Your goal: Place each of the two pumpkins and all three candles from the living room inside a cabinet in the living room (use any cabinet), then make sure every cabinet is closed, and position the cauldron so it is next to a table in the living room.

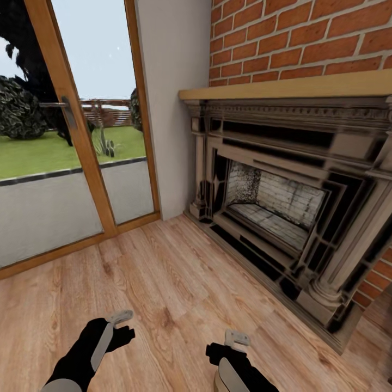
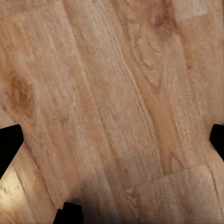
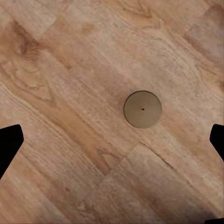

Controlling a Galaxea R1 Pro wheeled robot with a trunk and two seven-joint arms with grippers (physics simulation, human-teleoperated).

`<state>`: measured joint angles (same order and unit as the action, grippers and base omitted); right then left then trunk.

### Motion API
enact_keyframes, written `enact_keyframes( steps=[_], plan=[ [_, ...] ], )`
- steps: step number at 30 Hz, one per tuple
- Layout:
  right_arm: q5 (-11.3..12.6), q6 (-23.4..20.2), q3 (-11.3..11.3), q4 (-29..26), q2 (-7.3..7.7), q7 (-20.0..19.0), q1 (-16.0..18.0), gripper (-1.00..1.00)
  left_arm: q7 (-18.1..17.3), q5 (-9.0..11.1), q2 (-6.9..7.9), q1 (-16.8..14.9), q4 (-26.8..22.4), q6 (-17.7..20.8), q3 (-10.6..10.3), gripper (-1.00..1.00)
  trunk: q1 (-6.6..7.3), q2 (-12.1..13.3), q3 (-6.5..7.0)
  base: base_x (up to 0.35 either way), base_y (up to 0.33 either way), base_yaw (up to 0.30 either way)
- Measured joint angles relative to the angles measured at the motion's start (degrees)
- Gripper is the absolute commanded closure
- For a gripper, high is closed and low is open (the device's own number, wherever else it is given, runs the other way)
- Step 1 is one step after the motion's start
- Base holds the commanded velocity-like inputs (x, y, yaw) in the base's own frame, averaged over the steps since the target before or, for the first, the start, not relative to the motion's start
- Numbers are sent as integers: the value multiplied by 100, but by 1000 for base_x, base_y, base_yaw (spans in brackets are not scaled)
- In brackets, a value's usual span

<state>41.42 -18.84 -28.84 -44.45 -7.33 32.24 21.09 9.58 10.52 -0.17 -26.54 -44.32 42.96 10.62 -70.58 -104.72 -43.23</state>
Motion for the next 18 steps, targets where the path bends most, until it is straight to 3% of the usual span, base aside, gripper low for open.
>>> enact_keyframes(
  steps=[6,9,11,13,18],
  plan=[
    [25,-75,40,173,0,2,18,-100,0,2,9,0,2,-6,-140,-100,-132,-241,-108,0,0,0],
    [39,-571,106,335,-1,29,252,-100,0,2,8,0,3,-12,-162,-100,-198,-361,-161,0,0,0],
    [48,-1200,232,450,-7,39,621,-100,0,2,8,0,3,-9,-166,-100,-242,-441,-197,0,0,0],
    [56,-1557,388,543,-13,42,841,-100,-1,4,12,0,3,-8,-163,-100,-286,-521,-233,0,0,0],
    [45,-1893,758,856,-43,52,1090,-100,-24,9,23,0,3,-5,-159,-100,-395,-722,-323,0,0,0]
  ],
)
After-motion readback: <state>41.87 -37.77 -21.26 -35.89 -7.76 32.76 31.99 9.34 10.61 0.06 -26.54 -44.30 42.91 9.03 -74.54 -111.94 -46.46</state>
